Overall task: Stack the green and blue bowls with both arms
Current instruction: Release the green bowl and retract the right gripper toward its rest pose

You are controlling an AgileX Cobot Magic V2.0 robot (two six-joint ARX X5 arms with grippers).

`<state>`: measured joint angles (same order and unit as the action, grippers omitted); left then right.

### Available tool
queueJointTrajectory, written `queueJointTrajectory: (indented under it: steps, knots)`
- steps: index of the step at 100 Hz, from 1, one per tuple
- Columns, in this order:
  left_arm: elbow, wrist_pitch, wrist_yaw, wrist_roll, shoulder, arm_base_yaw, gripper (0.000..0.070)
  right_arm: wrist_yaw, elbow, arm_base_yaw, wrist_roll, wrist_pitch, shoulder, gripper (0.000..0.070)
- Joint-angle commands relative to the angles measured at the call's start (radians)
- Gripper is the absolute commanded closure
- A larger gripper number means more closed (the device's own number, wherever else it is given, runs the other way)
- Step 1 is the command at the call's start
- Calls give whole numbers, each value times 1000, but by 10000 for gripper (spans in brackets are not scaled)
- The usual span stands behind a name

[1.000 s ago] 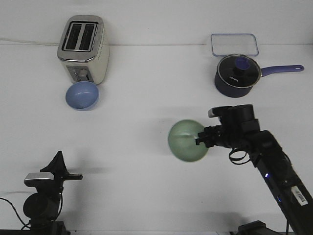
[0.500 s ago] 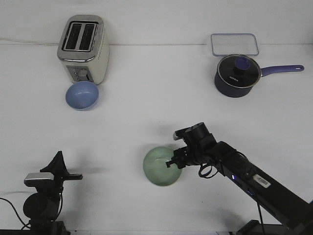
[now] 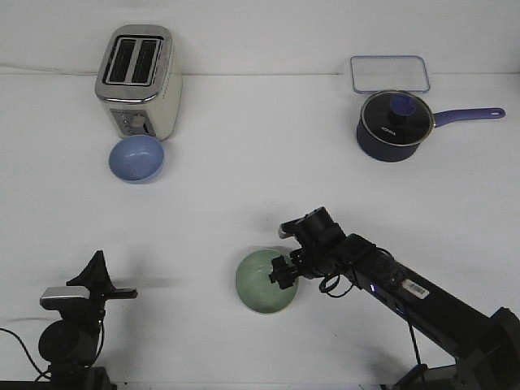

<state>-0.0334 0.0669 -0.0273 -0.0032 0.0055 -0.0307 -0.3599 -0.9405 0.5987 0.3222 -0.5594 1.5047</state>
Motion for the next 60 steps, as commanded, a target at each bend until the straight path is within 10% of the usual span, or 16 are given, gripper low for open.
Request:
queueJointTrajectory:
  steps: [1,60]
  knots:
    - [19,10,-2,-8,-1,-3,688,-2,-29,-3,-34,5,-25,223]
    - [19,10,-2,-9,-1,-3,688,163,-102,-391,-240,58,-512,221]
